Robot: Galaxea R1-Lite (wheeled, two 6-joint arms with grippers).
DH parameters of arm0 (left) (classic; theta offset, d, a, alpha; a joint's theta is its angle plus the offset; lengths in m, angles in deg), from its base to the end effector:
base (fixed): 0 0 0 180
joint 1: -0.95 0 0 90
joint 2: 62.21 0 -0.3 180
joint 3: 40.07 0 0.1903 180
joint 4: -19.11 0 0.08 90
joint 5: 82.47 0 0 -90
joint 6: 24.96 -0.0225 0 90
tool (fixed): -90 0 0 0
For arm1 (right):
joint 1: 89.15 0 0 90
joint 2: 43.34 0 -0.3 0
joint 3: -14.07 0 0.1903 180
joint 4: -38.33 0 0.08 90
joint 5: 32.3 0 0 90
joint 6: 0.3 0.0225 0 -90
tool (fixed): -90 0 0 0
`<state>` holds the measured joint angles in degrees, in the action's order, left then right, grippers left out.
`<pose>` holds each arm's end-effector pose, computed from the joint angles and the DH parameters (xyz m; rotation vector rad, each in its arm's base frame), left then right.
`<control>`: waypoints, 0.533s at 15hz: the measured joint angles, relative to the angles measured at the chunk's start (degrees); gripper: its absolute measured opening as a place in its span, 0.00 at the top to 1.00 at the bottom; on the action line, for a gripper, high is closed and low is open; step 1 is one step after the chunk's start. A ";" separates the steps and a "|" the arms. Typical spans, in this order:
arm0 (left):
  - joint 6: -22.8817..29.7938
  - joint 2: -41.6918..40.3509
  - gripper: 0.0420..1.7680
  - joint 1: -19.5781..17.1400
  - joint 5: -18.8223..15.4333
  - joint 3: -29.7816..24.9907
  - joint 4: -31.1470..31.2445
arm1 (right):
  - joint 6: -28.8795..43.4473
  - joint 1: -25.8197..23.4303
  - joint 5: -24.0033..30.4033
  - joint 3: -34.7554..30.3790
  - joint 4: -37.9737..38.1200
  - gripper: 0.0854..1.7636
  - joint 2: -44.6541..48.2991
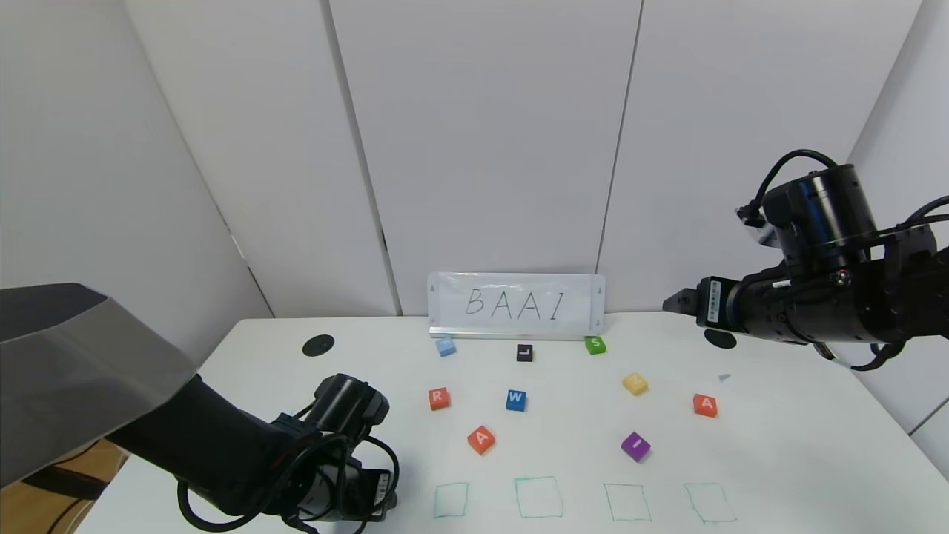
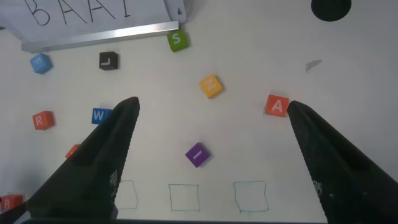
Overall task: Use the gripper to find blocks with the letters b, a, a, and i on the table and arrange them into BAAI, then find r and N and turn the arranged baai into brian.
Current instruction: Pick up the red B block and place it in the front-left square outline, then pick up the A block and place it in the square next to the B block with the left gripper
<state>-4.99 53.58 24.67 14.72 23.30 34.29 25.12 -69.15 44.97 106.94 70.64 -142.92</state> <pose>0.2626 -0.1123 0.0247 0.0072 1.1619 -0.0523 0.3006 0.1041 0.2094 0.2352 0.6652 -0.0249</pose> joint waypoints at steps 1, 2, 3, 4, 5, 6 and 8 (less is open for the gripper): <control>0.01 0.00 0.27 0.00 0.00 0.02 0.00 | -0.02 0.00 -0.02 0.00 0.00 0.03 0.00; 0.01 0.00 0.24 0.00 0.00 0.05 -0.05 | -0.02 0.00 -0.02 0.00 0.00 0.03 0.00; -0.02 0.00 0.22 0.00 0.00 0.07 -0.16 | -0.02 0.00 0.00 0.00 0.00 0.03 0.00; -0.02 0.00 0.19 0.00 -0.02 0.07 -0.27 | 0.00 0.00 0.00 0.00 0.00 0.03 0.00; -0.05 -0.02 0.18 -0.05 0.00 0.07 -0.29 | 0.00 0.00 -0.02 0.00 0.00 0.03 0.00; -0.02 -0.07 0.16 -0.07 -0.02 0.07 -0.29 | 0.00 0.00 0.01 0.00 0.02 0.03 0.00; -0.02 -0.16 0.13 -0.13 0.02 0.07 -0.38 | 0.00 0.00 0.00 0.00 0.02 0.03 0.00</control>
<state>-5.01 53.42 24.54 14.74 23.37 33.92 25.12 -69.15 44.97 106.94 70.67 -142.92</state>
